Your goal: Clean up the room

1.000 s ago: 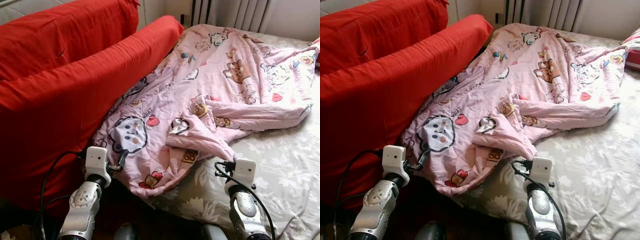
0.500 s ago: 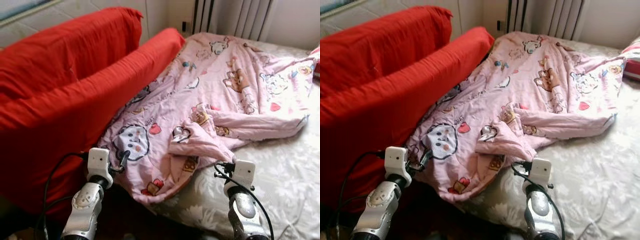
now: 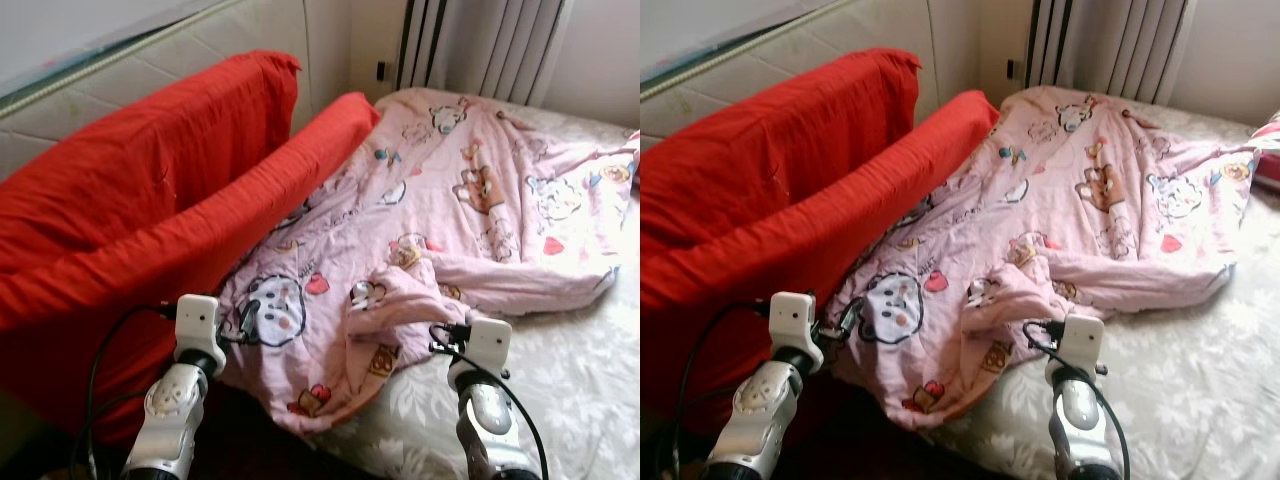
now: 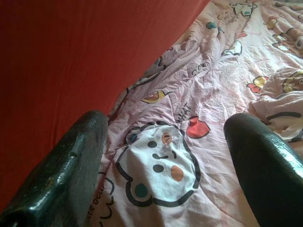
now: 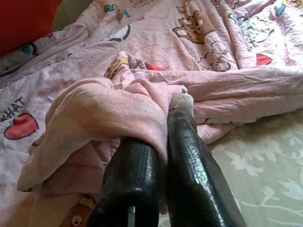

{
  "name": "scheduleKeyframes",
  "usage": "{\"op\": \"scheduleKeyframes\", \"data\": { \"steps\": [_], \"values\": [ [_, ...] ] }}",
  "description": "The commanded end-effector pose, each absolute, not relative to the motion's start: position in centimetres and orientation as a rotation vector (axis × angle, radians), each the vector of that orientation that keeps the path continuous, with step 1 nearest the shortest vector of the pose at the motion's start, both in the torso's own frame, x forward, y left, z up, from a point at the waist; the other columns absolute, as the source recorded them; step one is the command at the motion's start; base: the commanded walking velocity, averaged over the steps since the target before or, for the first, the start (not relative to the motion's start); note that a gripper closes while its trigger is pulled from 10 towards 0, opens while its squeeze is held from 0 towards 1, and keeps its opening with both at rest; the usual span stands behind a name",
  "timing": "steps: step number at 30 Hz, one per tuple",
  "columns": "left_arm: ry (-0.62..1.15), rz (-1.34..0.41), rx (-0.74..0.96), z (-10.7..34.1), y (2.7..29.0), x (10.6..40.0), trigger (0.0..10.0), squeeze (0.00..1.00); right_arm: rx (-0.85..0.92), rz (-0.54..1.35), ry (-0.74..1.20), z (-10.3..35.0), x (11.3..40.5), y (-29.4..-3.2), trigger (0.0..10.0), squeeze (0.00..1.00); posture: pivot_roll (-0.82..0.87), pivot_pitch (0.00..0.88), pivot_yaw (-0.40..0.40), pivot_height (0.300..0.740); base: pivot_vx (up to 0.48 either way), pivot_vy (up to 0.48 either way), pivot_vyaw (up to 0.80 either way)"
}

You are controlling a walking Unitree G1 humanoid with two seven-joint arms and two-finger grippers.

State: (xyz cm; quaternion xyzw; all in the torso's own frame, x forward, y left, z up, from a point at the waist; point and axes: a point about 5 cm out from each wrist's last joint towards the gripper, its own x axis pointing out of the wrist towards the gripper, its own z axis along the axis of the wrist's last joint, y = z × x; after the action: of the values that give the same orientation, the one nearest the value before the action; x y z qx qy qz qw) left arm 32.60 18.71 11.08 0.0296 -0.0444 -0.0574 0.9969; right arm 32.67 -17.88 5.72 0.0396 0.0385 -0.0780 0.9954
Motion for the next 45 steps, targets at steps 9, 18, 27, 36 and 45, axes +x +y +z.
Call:
{"op": "scheduleKeyframes", "data": {
  "steps": [9,18,27,36,45],
  "values": [
    [-0.071,-0.105,0.069,10.54,19.03,32.42,10.0,0.0,0.079,-0.156,0.094,5.44,32.55,-17.68,10.0,0.0,0.02,0.177,0.031,0.74,0.0,0.0,0.0],
    [-0.078,-0.112,0.079,10.59,18.95,32.36,10.0,0.0,0.072,-0.162,0.106,5.36,32.57,-17.75,10.0,0.0,0.02,0.179,0.031,0.74,0.0,-0.166,0.0],
    [-0.08,-0.117,0.074,10.57,18.85,32.37,10.0,0.0,0.07,-0.162,0.109,5.33,32.56,-17.78,10.0,0.0,0.02,0.181,0.028,0.74,0.0,-0.16,0.0],
    [-0.081,-0.118,0.05,10.5,18.83,32.34,10.0,0.0,0.071,-0.156,0.109,5.3,32.54,-17.57,10.0,0.0,0.02,0.181,0.028,0.74,0.0,-0.16,0.0],
    [-0.089,-0.124,0.05,10.59,18.79,32.27,10.0,0.0,0.072,-0.156,0.108,5.3,32.54,-17.56,10.0,0.0,0.02,0.18,0.029,0.74,0.0,0.0,0.0]
  ]
}}
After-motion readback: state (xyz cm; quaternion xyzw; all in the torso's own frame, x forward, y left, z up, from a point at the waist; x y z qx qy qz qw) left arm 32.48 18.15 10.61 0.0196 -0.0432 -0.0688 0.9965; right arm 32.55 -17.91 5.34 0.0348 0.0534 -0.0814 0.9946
